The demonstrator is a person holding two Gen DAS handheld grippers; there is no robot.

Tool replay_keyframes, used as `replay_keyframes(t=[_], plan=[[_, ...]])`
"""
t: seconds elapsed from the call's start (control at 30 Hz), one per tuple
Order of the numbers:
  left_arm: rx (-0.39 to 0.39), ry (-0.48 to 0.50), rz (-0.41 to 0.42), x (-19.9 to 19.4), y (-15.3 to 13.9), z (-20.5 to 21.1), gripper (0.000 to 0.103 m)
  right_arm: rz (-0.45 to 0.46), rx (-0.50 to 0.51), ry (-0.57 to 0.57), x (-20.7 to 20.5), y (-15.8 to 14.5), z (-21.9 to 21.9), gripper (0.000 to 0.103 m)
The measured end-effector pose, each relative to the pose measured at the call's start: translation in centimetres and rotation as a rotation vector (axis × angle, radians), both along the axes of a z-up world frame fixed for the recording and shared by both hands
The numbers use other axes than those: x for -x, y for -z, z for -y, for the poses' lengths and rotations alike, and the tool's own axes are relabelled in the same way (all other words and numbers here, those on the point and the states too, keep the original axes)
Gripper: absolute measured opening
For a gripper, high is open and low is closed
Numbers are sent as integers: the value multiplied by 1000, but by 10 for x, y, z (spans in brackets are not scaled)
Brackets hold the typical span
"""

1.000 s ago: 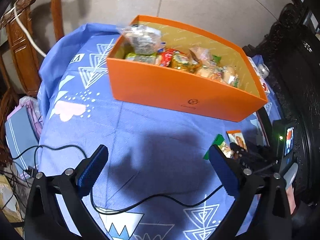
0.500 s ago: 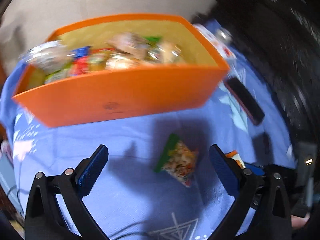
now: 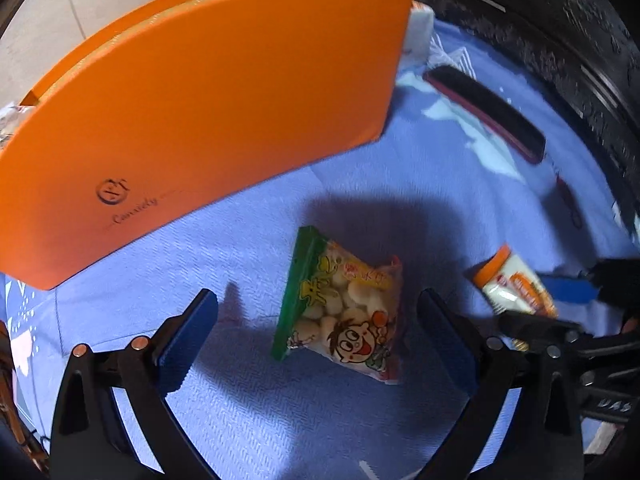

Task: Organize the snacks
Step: 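Grasp the green cartoon snack bag with the left tool while the right tool grasps the orange noodle snack bag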

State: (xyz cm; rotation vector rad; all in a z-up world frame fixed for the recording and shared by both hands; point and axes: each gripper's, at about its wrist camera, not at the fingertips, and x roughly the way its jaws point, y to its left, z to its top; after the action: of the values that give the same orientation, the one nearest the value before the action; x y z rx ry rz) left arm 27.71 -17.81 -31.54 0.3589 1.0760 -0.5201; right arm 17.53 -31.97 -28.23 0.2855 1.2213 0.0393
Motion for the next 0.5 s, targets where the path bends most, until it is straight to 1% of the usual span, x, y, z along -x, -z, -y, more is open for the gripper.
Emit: replay_keyframes(t=[0.07, 0.1, 0.17, 0.23, 0.27, 0.37, 0.5], plan=[[-5, 11, -13, 2, 6, 2, 89, 1, 6, -3, 1, -1, 1, 41], [7, 7, 3, 4, 5, 1, 88, 2, 8, -4, 1, -1, -1, 41], [10, 4, 5, 6, 6, 2, 87, 2, 8, -3, 0, 0, -3, 41], [19, 9, 16, 8, 4, 1, 83, 2, 11, -3, -2, 1, -5, 41], [21, 13, 20, 10, 4, 1, 79, 2, 12, -3, -2, 1, -6, 41], [32, 49, 39, 16, 1, 8, 59, 1, 8, 3, -3, 0, -7, 41], [38, 48, 33, 21, -1, 9, 52, -2, 8, 8, -3, 0, -5, 41]])
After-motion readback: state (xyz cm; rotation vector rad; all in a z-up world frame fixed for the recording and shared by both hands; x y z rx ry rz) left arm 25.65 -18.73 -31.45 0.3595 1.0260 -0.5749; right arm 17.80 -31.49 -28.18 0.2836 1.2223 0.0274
